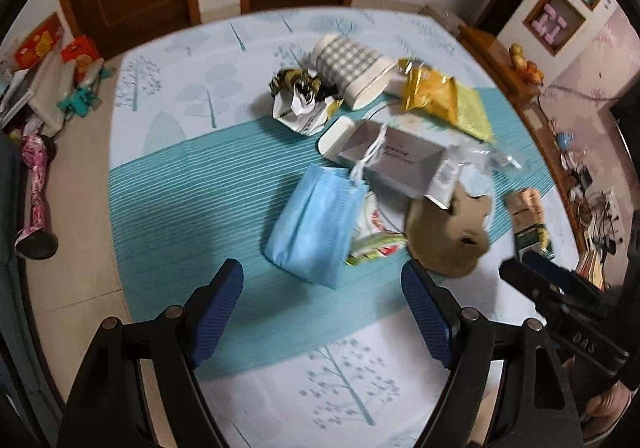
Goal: Collect trash
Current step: 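Reach the right gripper toward the brown cardboard piece and the left toward the blue mask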
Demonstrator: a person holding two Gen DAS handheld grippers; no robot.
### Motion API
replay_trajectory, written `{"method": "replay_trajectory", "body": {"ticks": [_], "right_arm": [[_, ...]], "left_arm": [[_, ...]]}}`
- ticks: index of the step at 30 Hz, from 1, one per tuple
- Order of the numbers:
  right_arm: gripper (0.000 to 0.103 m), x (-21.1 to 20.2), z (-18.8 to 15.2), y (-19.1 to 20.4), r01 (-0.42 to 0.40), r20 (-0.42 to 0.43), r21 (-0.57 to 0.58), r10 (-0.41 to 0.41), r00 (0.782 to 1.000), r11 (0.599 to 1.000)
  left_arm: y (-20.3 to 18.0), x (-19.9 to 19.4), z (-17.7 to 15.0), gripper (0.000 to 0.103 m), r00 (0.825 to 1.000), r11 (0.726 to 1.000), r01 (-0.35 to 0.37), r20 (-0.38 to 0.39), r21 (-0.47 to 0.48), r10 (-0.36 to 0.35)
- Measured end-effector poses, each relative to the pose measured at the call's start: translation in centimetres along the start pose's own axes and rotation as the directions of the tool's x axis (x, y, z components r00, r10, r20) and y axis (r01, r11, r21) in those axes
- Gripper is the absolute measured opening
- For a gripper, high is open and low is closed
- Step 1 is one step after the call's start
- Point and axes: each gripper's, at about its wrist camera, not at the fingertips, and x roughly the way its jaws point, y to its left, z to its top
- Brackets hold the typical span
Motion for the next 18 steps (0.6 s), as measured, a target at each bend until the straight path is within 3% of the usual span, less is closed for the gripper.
{"method": "replay_trajectory", "body": {"ticks": [8, 15, 17, 18], "right_arm": [[0.079, 4.8, 1.9, 1.1, 0.078, -0.029, 0.088, -0.075, 0.997, 0.993], [0.081, 7.7, 2.4, 1.7, 0.160, -0.081, 0.104, -0.152, 0.985, 0.982], [0.081, 8.1, 2.4, 1.9, 0.184, -0.085, 0.102, -0.176, 0.981, 0.978], [0.081, 8.1, 2.4, 1.9, 0.193, -0.081, 0.095, -0.185, 0.979, 0.977]], "left_arm": [[1.6, 4.5, 2.4, 0.080, 0.996, 0.998, 0.044, -0.082, 0.047, -0.040], [1.9, 7.1, 3.4, 0.079, 0.989, 0.994, 0.069, -0.140, 0.084, -0.057], [2.0, 7.7, 3.5, 0.073, 0.986, 0.993, 0.081, -0.153, 0.083, -0.068], [2.1, 8.0, 3.5, 0.064, 0.983, 0.993, 0.095, -0.167, 0.076, -0.081]]}}
